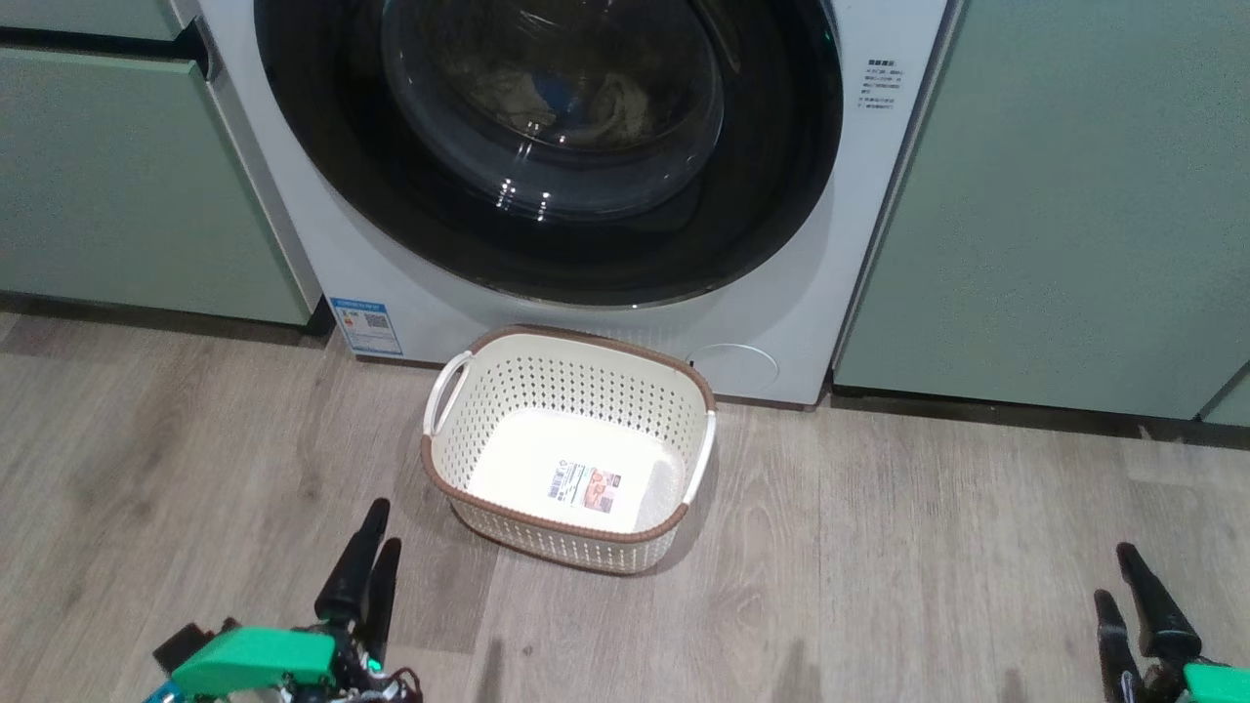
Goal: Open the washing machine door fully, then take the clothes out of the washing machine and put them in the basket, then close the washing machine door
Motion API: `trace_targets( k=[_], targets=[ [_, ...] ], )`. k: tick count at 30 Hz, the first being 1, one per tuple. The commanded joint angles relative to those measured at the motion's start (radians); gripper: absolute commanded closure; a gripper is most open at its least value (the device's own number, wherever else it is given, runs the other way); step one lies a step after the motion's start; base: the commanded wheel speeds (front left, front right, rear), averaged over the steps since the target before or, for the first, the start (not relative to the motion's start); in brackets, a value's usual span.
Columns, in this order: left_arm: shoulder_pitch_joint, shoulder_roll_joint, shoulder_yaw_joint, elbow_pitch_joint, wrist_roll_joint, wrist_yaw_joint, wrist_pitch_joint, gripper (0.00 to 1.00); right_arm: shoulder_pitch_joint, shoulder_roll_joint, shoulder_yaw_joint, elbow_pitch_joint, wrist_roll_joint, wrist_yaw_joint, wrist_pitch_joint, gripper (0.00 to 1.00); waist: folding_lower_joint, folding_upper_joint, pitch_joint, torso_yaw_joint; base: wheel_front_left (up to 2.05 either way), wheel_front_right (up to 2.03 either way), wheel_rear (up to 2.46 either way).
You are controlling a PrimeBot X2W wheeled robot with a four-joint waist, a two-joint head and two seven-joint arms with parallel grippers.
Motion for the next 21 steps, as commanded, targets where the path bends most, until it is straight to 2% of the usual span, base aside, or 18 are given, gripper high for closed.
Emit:
trace_targets(
  k=[1, 14, 21],
  targets=[
    [-0.054, 0.011, 0.001, -0.041, 0.012, -0.002, -0.013, 0.0, -0.06, -0.015, 0.006, -0.042, -0.018, 0.0, -0.012, 0.0, 0.0, 0.0, 0.0, 0.0, 0.0, 0.0, 0.0],
    [-0.07, 0.019, -0.012, -0.051, 0.043, -0.003, -0.051, 0.0, -0.07, -0.03, 0.027, -0.057, -0.058, 0.0, -0.047, 0.0, 0.0, 0.0, 0.0, 0.0, 0.0, 0.0, 0.0],
    [-0.081, 0.033, -0.024, -0.058, 0.131, -0.003, -0.08, 0.0, -0.079, -0.051, 0.052, -0.058, -0.126, 0.0, -0.079, 0.0, 0.0, 0.0, 0.0, -0.001, 0.0, 0.0, 0.0]
  ],
)
